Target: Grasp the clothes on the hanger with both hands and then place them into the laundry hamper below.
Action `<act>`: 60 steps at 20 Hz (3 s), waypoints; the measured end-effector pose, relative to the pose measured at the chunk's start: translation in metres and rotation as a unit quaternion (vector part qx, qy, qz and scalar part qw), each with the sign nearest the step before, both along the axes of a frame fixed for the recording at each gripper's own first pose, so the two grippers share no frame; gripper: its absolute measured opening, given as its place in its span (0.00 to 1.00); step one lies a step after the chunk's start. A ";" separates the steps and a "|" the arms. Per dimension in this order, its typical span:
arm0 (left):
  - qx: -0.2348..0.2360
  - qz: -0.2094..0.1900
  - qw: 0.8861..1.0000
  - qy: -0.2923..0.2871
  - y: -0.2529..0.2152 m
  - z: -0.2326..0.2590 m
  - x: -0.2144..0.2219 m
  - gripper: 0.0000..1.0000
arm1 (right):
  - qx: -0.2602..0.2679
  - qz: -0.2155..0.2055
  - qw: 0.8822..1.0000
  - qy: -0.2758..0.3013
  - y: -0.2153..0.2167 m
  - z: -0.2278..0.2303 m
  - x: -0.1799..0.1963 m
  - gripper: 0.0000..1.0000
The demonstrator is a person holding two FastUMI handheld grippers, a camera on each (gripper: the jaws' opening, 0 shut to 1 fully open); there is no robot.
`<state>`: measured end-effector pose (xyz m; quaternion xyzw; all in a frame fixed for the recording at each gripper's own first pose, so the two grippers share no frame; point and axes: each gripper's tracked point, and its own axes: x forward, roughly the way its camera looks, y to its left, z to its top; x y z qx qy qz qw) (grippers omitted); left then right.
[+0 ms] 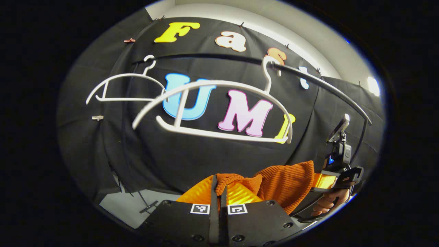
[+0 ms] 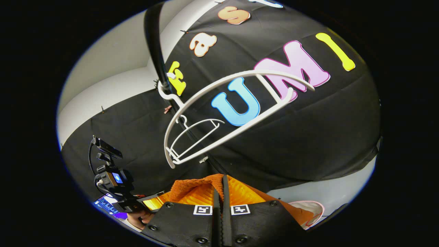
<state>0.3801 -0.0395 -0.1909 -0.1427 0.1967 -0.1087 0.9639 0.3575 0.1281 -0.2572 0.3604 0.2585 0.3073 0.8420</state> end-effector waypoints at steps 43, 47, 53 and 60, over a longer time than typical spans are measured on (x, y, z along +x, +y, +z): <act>0.105 0.031 0.983 0.145 0.015 -0.129 -0.068 0.96 | -0.382 -0.085 0.918 0.070 -0.060 -0.144 -0.073 0.99; 0.108 0.036 0.990 0.077 0.019 -0.059 -0.089 0.96 | -0.373 -0.128 0.919 0.021 -0.067 -0.071 -0.086 0.99; 0.126 0.057 0.990 0.002 0.034 0.022 -0.133 0.96 | -0.378 -0.192 0.904 -0.046 -0.087 0.026 -0.121 0.98; 0.132 0.078 0.985 -0.072 0.050 0.104 -0.198 0.95 | -0.365 -0.252 0.891 -0.099 -0.106 0.116 -0.177 0.98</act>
